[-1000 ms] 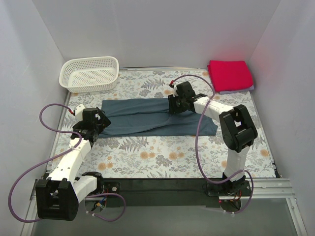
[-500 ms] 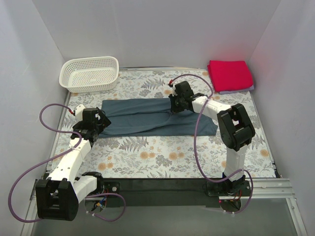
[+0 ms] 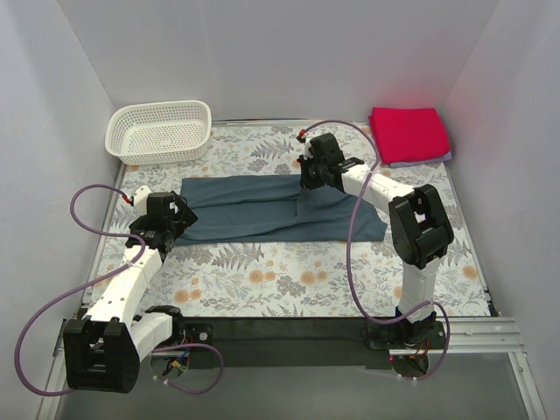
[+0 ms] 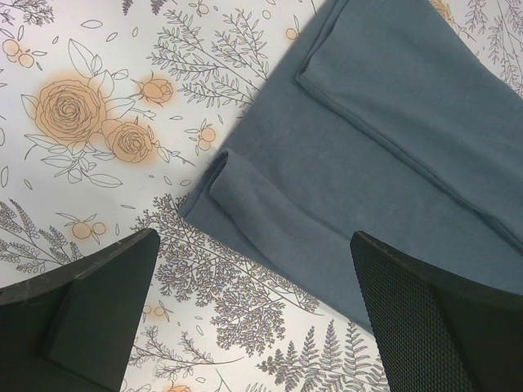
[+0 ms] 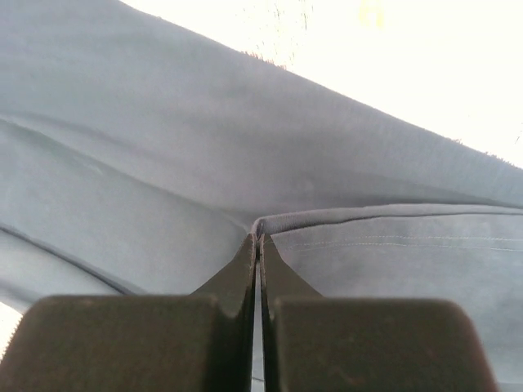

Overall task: Fold and stack the t-shirts
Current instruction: Fold the tshirt

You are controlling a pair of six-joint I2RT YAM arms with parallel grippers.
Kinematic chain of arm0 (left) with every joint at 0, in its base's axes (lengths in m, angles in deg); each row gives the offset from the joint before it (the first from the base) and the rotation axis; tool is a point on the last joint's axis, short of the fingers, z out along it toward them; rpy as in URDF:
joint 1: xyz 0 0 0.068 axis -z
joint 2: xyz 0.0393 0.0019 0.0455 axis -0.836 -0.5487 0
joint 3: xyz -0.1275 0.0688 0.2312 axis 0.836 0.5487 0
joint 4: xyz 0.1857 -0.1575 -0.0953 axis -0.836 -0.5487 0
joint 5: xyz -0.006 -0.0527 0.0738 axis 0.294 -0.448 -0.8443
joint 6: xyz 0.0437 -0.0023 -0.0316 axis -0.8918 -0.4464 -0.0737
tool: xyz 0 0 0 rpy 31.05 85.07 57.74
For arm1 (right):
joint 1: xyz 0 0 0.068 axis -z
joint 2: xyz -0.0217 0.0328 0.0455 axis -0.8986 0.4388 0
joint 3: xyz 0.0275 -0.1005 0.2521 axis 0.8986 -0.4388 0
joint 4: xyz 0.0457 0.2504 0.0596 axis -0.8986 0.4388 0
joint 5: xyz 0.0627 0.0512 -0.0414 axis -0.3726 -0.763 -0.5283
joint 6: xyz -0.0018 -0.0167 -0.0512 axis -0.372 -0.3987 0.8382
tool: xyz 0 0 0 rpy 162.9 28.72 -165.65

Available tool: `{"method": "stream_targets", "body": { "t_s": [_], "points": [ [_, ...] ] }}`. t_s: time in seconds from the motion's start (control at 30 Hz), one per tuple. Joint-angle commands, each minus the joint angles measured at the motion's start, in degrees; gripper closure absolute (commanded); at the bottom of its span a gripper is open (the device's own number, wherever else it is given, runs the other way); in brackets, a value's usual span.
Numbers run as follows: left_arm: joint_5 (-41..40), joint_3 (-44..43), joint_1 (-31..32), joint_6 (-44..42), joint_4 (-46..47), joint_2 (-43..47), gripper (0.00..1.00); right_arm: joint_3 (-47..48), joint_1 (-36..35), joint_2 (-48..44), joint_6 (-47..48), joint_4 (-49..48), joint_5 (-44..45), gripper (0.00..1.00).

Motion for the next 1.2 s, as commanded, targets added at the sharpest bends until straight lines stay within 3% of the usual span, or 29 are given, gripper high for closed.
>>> {"method": "stream_targets", "body": {
  "t_s": [0.0,0.6,1.17],
  "points": [
    [-0.21,-0.14,0.21,-0.38,0.96,1.24,0.02,3.54,-0.22,-0.06,1.41,-0.55,-0.92,0.99],
    [-0.12,-0.05,0.21,-0.38,0.96,1.5,0.02,5.82,-0.22,3.98,5.46,-4.32,-6.99,0.96],
    [0.14,-0.05,0.21,-0.47,1.13,1.06,0.02,1.61,-0.65,1.52,8.45,-8.55,-13.04,0.94]
  ]
}}
